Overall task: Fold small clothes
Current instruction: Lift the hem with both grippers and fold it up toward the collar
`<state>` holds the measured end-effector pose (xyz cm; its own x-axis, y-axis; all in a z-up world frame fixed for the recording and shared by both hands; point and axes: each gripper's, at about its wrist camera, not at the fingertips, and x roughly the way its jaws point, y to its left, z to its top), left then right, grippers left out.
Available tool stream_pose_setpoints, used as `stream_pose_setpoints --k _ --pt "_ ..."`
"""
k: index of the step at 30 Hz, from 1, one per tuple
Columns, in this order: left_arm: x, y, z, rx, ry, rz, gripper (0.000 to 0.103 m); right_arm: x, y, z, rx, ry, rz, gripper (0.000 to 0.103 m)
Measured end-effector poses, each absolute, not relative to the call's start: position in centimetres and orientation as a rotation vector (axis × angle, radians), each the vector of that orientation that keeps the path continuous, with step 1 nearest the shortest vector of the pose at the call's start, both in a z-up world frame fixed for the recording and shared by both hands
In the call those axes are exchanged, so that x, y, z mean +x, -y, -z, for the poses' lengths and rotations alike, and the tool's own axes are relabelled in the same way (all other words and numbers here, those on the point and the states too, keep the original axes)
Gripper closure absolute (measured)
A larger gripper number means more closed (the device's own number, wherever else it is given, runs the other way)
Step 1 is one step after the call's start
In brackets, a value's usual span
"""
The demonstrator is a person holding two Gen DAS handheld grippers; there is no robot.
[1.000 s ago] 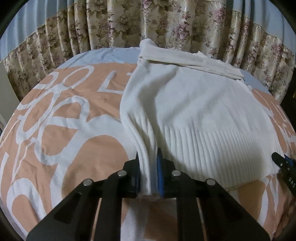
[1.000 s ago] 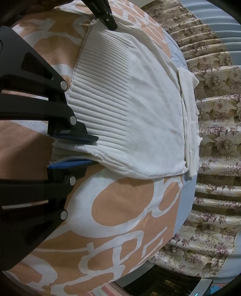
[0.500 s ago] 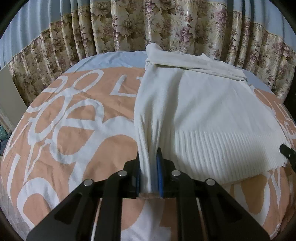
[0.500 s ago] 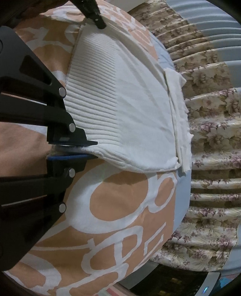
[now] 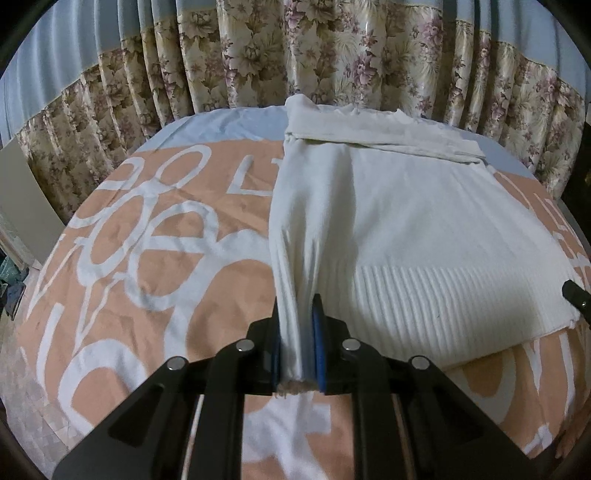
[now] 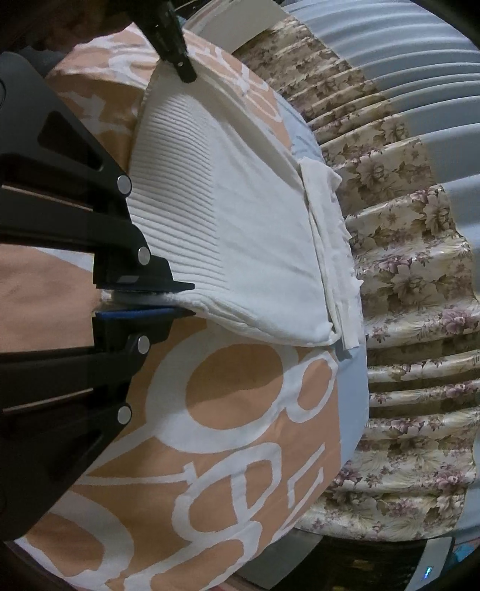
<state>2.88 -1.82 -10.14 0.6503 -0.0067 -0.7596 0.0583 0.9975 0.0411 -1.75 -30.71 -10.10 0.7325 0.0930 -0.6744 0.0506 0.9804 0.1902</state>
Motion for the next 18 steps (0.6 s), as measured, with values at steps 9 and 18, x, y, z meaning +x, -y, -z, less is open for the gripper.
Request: stream_pose_setpoints --k 9,18 --pt "0.0 1.9 6.9 0.06 -0.767 -0.007 0.088 -4.9 28.9 6.4 0.068 -0.644 0.029 0.096" --pt "-1.2 1.9 6.0 0.083 -0.747 -0.034 0.088 -5.6 26.9 4.4 -0.084 -0.579 0.11 0.097"
